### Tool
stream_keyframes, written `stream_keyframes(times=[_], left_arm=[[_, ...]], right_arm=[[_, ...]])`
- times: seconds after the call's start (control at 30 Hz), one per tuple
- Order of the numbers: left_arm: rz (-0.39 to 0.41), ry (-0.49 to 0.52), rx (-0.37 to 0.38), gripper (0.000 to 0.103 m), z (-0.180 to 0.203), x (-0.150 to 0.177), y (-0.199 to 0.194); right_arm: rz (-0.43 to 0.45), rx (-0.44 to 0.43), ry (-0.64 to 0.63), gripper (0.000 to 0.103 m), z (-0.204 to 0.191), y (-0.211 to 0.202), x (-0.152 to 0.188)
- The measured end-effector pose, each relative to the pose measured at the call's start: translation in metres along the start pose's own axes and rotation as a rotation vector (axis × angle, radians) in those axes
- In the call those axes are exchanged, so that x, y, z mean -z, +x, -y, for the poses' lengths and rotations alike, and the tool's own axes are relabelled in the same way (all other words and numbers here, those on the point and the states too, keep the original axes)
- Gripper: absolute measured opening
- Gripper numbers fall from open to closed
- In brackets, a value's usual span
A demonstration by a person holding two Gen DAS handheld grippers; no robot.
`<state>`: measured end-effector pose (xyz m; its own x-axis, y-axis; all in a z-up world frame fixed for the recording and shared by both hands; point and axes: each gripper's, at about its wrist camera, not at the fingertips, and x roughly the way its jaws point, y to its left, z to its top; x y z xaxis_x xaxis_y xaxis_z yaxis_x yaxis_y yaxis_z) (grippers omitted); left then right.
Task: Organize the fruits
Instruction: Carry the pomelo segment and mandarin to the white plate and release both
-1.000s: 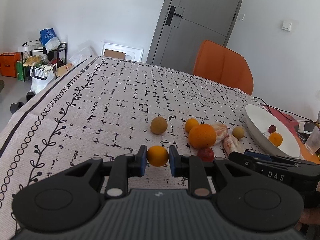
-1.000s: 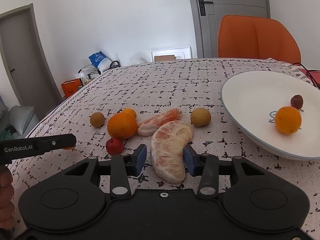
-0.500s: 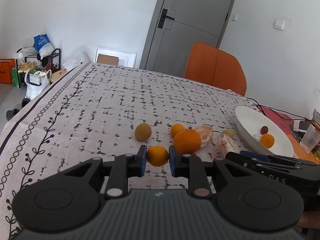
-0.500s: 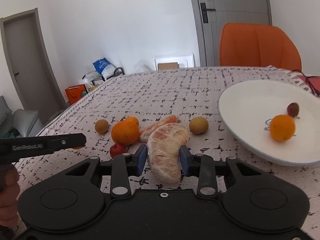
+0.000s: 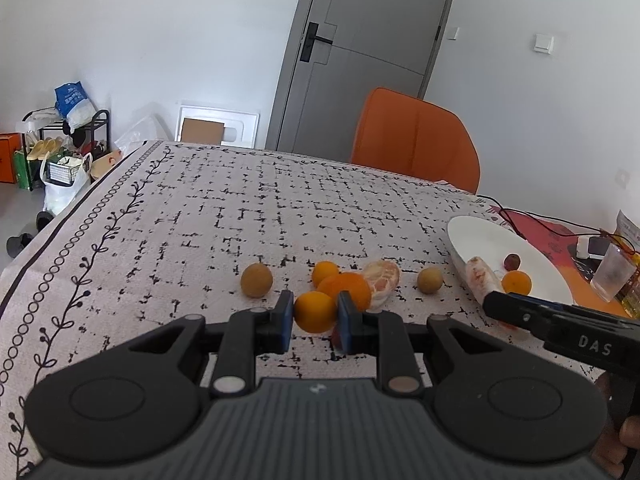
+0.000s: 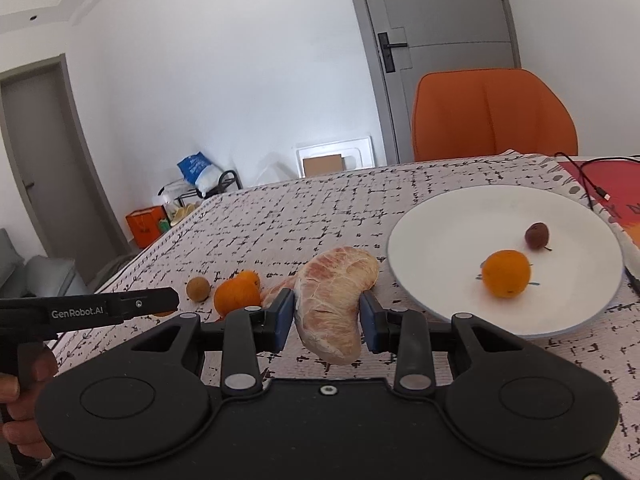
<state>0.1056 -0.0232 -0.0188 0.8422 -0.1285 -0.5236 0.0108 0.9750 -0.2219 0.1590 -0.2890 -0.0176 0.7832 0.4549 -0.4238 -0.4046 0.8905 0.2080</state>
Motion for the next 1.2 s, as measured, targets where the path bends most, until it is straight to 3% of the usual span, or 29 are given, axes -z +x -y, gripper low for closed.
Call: stream_keyframes(times=[0.33, 0.83, 1.2], left_arm=[[0.027, 0.045, 0.043, 0.022, 0.026, -0.013, 0.008], [0.007, 0.128, 0.144, 0.022, 0.088, -0.026, 0.039], [-0.015, 0.183, 0.176, 0.022, 0.125, -0.028, 0.069]], right_arm=[[0.048, 0.028, 0.031, 0.034, 0.022, -0.016, -0.006], [0.083, 0.124, 0.101, 0.034, 0.073, -0.032, -0.009], [0.097, 0.18, 0.144, 0.034, 0.107, -0.034, -0.007]])
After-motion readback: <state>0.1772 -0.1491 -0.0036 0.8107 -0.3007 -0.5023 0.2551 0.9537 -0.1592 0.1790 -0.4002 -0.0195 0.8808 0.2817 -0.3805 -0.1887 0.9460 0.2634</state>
